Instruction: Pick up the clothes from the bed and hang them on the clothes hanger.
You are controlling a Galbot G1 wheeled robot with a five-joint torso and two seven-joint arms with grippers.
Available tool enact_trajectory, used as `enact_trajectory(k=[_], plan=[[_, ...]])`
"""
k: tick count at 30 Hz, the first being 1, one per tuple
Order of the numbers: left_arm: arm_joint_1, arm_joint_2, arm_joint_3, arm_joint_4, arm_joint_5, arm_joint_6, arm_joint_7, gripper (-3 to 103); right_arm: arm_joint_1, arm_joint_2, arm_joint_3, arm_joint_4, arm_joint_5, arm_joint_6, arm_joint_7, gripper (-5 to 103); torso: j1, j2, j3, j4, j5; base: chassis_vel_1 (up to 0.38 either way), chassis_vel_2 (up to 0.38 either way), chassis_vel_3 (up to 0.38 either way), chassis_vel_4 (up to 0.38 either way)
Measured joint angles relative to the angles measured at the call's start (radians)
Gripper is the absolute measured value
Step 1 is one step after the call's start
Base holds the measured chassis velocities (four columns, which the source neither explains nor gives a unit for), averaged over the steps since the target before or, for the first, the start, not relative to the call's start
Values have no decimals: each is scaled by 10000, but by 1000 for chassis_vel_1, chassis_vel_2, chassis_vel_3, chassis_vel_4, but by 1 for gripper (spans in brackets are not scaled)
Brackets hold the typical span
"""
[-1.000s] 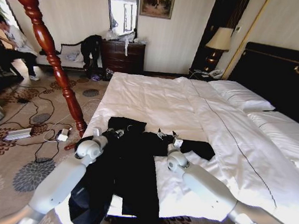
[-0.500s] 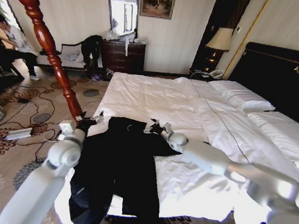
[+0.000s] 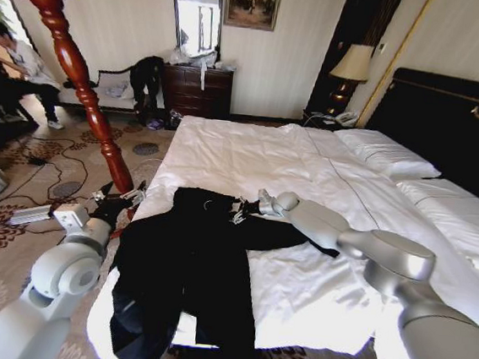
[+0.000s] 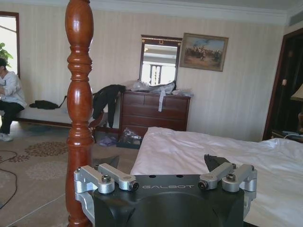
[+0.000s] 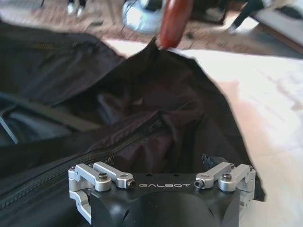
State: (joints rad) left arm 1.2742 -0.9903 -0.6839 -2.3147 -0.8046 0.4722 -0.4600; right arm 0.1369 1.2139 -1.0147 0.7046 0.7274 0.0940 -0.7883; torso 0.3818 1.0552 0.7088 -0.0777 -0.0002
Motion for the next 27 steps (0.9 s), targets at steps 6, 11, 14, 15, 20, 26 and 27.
enact_trajectory(k=[6,11,14,15,20,26,27], plan=[[-64,-44,-19,-45,-284,165,-207,100,113,396,76,-757,-691,-189,-608,100,1,0,1,-3,1,0,0,0,0],[-176,-83,58,-26,-361,206,-248,100,221,408,124,-1088,-731,-44,-918,90,1,0,0,-3,1,0,0,0,0],[-259,-73,80,21,-476,244,-295,100,262,367,229,-1282,-656,79,-1164,86,1,-1,1,-4,1,0,0,0,0],[-259,-73,80,21,-476,244,-295,100,262,367,229,-1282,-656,79,-1164,86,1,-1,1,-4,1,0,0,0,0],[-373,-28,113,87,-578,294,-404,100,248,389,545,-1751,-954,94,-1526,95,1,0,1,-4,0,0,0,0,0],[-382,22,133,60,-634,350,-491,100,85,685,1104,-2336,-1896,-53,-1549,100,0,0,1,-1,1,0,0,0,0],[-382,22,133,60,-634,350,-491,100,85,685,1104,-2336,-1896,-53,-1549,100,0,0,1,-1,1,0,0,0,0]])
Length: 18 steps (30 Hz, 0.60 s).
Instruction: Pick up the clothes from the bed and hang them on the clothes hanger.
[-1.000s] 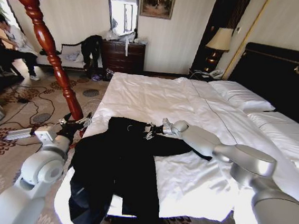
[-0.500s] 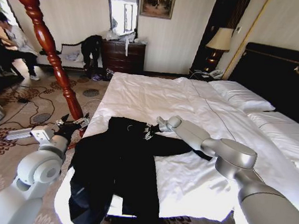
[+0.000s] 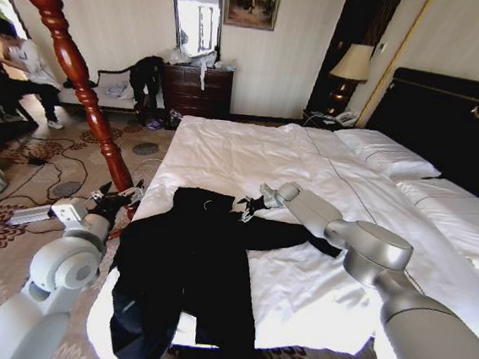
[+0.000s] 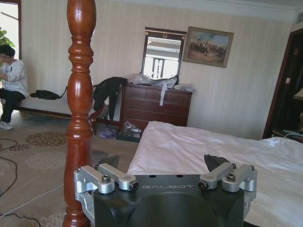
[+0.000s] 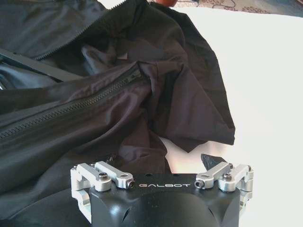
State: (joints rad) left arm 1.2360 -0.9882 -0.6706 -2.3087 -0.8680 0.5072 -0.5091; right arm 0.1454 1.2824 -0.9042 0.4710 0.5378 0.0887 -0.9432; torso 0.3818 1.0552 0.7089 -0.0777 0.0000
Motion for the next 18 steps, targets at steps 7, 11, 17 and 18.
enact_trajectory(k=[7,11,17,18], plan=[[33,-2,-22,-53,-68,42,-74,100,-263,136,84,-107,-503,-1,457,90,1,-1,0,-2,0,0,0,0,0],[29,-2,-49,-53,-76,54,-88,100,-379,142,71,-28,-499,1,726,79,0,0,0,-2,-1,0,0,0,0],[49,6,-150,38,-92,67,-145,100,-630,32,92,139,-209,-49,1573,52,0,0,-1,-1,-1,0,0,0,0],[49,6,-150,38,-92,67,-145,100,-630,32,92,139,-209,-49,1573,52,0,0,-1,-1,-1,0,0,0,0]])
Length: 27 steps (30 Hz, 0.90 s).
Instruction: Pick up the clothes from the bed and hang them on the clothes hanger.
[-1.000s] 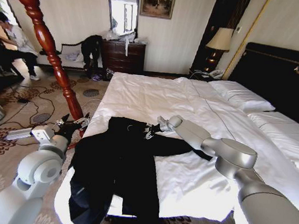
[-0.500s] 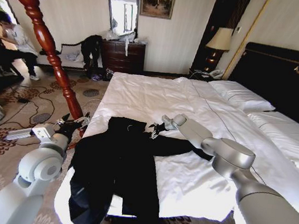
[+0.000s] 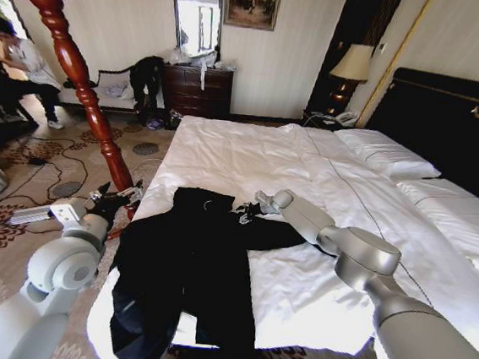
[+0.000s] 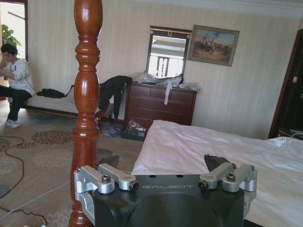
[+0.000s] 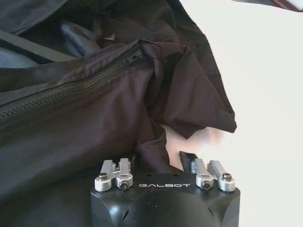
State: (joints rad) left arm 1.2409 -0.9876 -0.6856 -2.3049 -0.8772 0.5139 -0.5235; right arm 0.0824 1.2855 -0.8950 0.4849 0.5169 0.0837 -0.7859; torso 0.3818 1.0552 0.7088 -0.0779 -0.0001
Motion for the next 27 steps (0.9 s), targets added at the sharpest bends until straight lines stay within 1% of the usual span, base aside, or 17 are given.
enact_trajectory(k=[1,2,5,6,8,9,10,11,13,15,20,21,22,23,24,25,27], plan=[[1,0,0,14,0,3,-9,100,-29,-22,1,28,55,-11,69,47,0,0,0,0,0,0,0,0,0],[0,0,0,36,0,8,-18,100,-83,-58,2,80,151,-41,201,47,0,0,0,-1,0,0,0,0,0],[-42,-7,61,133,-17,44,-122,100,-224,-158,35,191,348,-165,537,31,0,0,0,2,1,0,0,0,0],[-42,-7,61,133,-17,44,-122,100,-224,-158,35,191,348,-165,537,31,0,0,0,2,1,0,0,0,0],[-51,-10,106,188,-35,74,-160,100,-259,-250,47,257,362,-199,560,24,0,0,0,1,1,0,0,0,0],[-51,-10,141,227,-35,96,-168,100,-276,-312,51,320,366,-206,559,24,0,1,0,1,0,0,0,0,0],[-51,-7,177,260,-38,111,-176,100,-299,-398,66,416,387,-213,560,21,0,0,0,2,0,0,0,0,0],[-51,-7,177,260,-38,111,-176,100,-299,-398,66,416,387,-213,560,21,0,0,0,2,0,0,0,0,0],[-43,23,305,354,-120,231,-253,100,-385,-717,98,766,492,-223,640,21,0,0,0,4,2,0,0,0,0],[-56,29,488,525,-266,372,-368,100,-482,-999,223,1055,518,-176,729,21,0,0,0,-2,2,0,0,0,0],[-198,-52,761,1001,-554,665,-575,100,-590,-1336,396,1363,411,42,778,21,0,0,0,0,2,0,0,0,0],[-298,-90,833,1198,-850,786,-730,100,-612,-1452,439,1493,370,92,798,21,0,0,0,3,3,0,0,0,0],[-497,-143,924,1454,-1545,986,-1044,100,-633,-1591,475,1659,319,129,849,21,0,0,1,3,1,0,0,0,0],[-780,-188,1035,1710,-2481,1205,-1377,100,-649,-1705,524,1790,224,227,902,21,0,0,0,-3,0,0,0,0,0],[-780,-188,1035,1710,-2481,1205,-1377,100,-649,-1705,524,1790,224,227,902,21,0,0,0,-3,0,0,0,0,0],[-981,-202,1119,1859,-2990,1292,-1502,100,-654,-1725,580,1816,104,312,916,21,0,0,1,-7,0,0,0,0,0],[-1438,-237,1359,2166,-3807,1442,-1728,100,-656,-1654,698,1761,-82,485,922,21,0,-1,1,-7,1,0,0,0,0]])
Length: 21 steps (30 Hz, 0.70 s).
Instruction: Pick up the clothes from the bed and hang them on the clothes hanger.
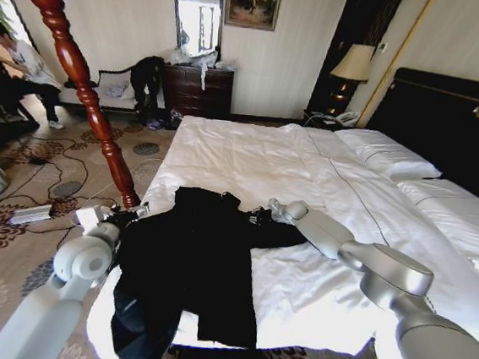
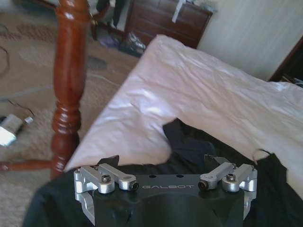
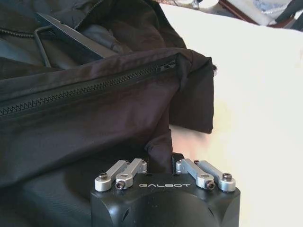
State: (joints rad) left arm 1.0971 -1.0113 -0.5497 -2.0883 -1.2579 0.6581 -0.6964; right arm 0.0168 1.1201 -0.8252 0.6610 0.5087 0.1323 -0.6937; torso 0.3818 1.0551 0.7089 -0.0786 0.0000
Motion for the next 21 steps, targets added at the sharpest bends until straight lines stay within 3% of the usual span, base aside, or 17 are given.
enact_trajectory(k=[5,13,16,21], plan=[[-1119,-248,915,958,-413,36,-235,100,-113,270,176,-169,-129,195,181,21,0,0,0,8,-3,0,0,0,0],[-2951,-679,2379,2951,149,-243,241,100,-199,630,278,-446,-237,348,341,21,1,0,0,4,0,0,0,0,0],[-3244,-897,2605,3465,325,-244,244,100,-200,721,288,-516,-273,424,341,21,2,0,1,12,-1,0,0,0,0],[-3662,-1243,2832,4454,833,-272,421,100,-206,697,334,-508,-310,554,323,21,1,0,1,6,1,0,0,0,0]])
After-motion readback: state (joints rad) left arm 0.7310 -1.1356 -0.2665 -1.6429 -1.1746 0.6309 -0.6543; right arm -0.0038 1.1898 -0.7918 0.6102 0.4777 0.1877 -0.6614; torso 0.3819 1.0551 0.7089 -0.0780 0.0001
